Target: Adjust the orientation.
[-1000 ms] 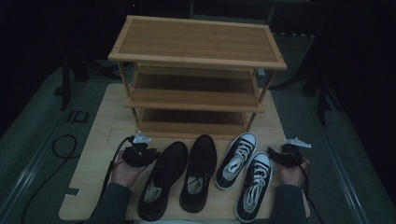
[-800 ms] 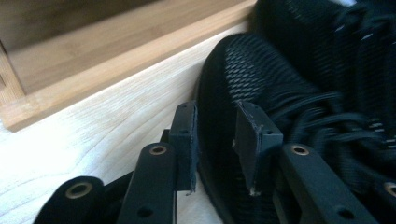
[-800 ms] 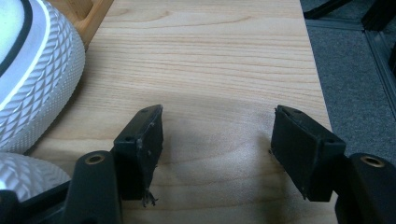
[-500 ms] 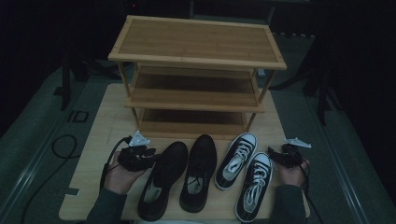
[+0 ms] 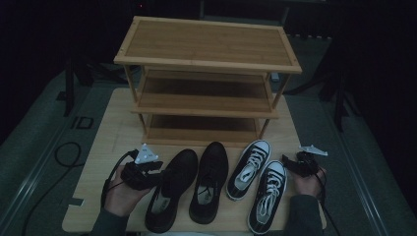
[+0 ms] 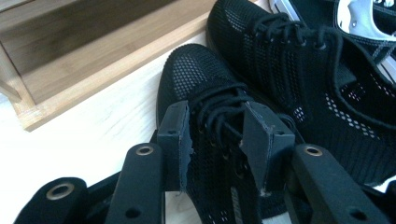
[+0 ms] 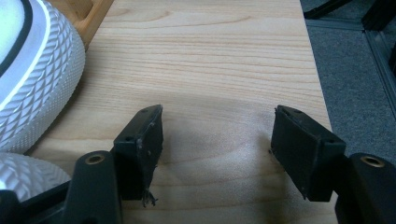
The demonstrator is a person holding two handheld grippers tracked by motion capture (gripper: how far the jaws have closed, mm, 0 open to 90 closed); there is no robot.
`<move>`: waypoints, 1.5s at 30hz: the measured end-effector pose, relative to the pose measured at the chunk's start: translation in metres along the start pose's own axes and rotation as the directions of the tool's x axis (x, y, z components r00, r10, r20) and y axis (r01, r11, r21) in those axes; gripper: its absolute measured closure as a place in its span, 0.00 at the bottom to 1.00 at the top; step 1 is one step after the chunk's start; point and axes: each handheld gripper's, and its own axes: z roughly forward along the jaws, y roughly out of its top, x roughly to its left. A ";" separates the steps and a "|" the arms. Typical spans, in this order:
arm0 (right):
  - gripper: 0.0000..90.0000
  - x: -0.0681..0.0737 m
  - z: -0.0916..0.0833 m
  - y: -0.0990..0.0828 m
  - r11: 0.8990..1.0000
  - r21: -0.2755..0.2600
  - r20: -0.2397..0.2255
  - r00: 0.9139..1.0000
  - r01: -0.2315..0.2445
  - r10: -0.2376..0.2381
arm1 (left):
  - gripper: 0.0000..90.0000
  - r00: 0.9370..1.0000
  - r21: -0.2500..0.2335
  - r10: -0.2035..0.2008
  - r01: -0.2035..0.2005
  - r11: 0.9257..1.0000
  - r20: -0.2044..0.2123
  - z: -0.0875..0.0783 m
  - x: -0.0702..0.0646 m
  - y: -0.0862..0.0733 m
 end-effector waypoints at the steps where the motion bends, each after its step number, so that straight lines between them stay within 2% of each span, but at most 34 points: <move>1: 0.38 0.000 0.000 0.000 1.000 0.000 0.000 1.000 0.000 0.000 | 0.68 1.000 0.003 0.006 -0.006 1.000 -0.004 0.000 -0.001 0.000; 7: 0.38 0.000 0.000 0.000 1.000 0.000 0.000 1.000 0.000 0.000 | 0.67 1.000 0.014 0.013 -0.013 1.000 0.011 0.000 -0.002 -0.004; 17: 0.38 0.000 0.000 0.000 1.000 0.002 0.001 1.000 0.001 -0.001 | 0.67 1.000 0.018 0.003 -0.003 1.000 0.028 -0.012 -0.005 -0.009; 21: 0.38 0.000 0.000 0.000 1.000 0.002 0.001 1.000 0.001 -0.001 | 0.66 0.999 0.037 0.023 -0.025 0.999 0.046 -0.012 -0.008 -0.011; 27: 0.38 0.000 0.000 0.000 1.000 0.001 0.001 1.000 0.002 -0.002 | 0.67 0.998 0.099 0.038 -0.043 0.994 0.053 -0.004 -0.011 -0.015; 31: 0.38 0.000 0.000 0.000 1.000 0.001 0.001 1.000 0.002 -0.002 | 0.68 0.998 0.153 0.055 -0.060 0.986 0.035 0.008 -0.014 -0.017; 36: 0.38 0.000 0.000 0.000 1.000 0.001 0.000 1.000 0.001 -0.001 | 0.69 0.999 0.217 0.044 -0.046 0.975 0.011 0.026 -0.014 -0.021; 38: 0.38 0.000 0.000 0.000 1.000 0.001 0.000 1.000 0.000 0.000 | 0.71 1.000 0.230 0.029 -0.028 0.973 0.000 0.031 -0.013 -0.023; 42: 0.38 0.000 0.000 0.000 1.000 0.001 0.000 1.000 0.001 -0.001 | 0.74 1.000 0.229 0.003 0.000 0.973 -0.013 0.035 -0.009 -0.022; 45: 0.38 0.000 0.000 0.000 1.000 0.001 0.000 1.000 0.001 -0.001 | 0.81 1.000 0.223 0.003 0.002 0.975 -0.022 0.035 -0.010 -0.022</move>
